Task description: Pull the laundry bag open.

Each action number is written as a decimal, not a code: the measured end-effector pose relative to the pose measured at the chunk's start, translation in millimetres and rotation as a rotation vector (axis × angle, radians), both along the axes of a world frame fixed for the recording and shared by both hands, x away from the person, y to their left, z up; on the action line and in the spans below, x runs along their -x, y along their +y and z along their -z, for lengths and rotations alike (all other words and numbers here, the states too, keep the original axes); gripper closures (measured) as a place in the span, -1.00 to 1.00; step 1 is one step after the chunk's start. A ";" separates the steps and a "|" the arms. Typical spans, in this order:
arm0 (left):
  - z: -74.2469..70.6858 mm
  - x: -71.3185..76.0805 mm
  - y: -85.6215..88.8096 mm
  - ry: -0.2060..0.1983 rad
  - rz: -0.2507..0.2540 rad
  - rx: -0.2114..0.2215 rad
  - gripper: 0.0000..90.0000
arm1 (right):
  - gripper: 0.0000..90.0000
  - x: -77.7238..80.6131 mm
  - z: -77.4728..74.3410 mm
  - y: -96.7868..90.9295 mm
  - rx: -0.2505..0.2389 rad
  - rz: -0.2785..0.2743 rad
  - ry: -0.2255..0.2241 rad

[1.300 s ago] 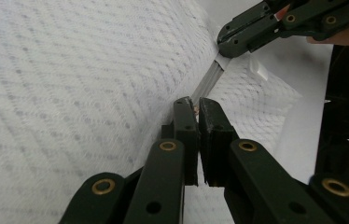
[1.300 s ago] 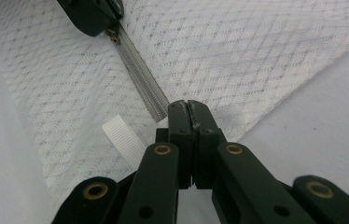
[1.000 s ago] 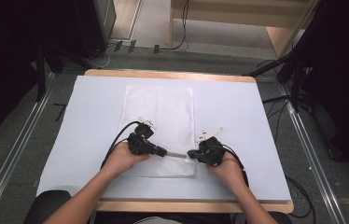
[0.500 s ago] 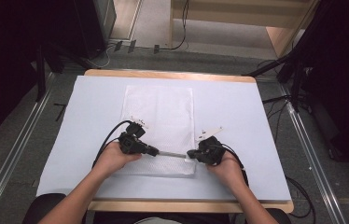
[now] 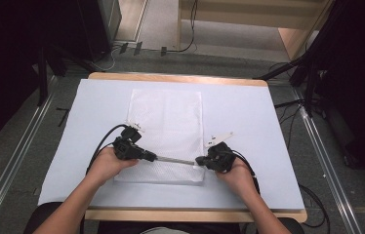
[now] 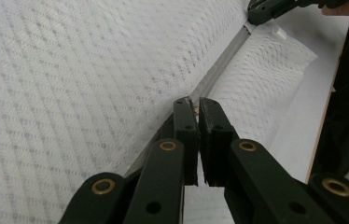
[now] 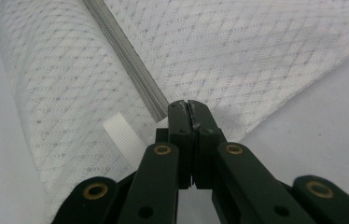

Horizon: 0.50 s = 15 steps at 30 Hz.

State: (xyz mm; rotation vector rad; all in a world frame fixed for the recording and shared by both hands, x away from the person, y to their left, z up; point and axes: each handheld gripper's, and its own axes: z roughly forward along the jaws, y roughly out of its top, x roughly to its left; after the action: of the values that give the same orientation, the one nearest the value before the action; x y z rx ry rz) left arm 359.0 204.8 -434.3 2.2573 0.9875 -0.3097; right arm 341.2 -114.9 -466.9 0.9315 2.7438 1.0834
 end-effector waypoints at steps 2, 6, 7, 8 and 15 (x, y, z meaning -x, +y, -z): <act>-0.1 -0.6 2.9 0.010 0.004 0.011 0.96 | 1.00 -0.2 0.1 0.0 -0.001 -0.001 0.001; -0.6 -2.3 7.8 0.015 -0.012 0.010 0.96 | 1.00 0.3 0.2 -0.1 -0.003 0.002 0.002; -0.7 -3.8 10.3 0.021 -0.009 0.009 0.96 | 1.00 0.6 0.4 -0.3 -0.006 0.003 0.003; -0.8 -4.4 12.2 0.019 -0.019 0.009 0.96 | 1.00 0.8 0.8 -0.5 -0.008 0.004 -0.002; -1.8 -6.8 26.2 0.040 -0.040 0.025 0.96 | 1.00 -0.4 3.4 -4.1 -0.042 -0.007 0.001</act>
State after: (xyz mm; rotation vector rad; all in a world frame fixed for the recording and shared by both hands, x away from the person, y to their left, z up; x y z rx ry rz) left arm 365.9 231.0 -432.5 2.2140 1.0424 -0.3487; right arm 341.6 -119.0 -470.3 0.9290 2.7373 1.1462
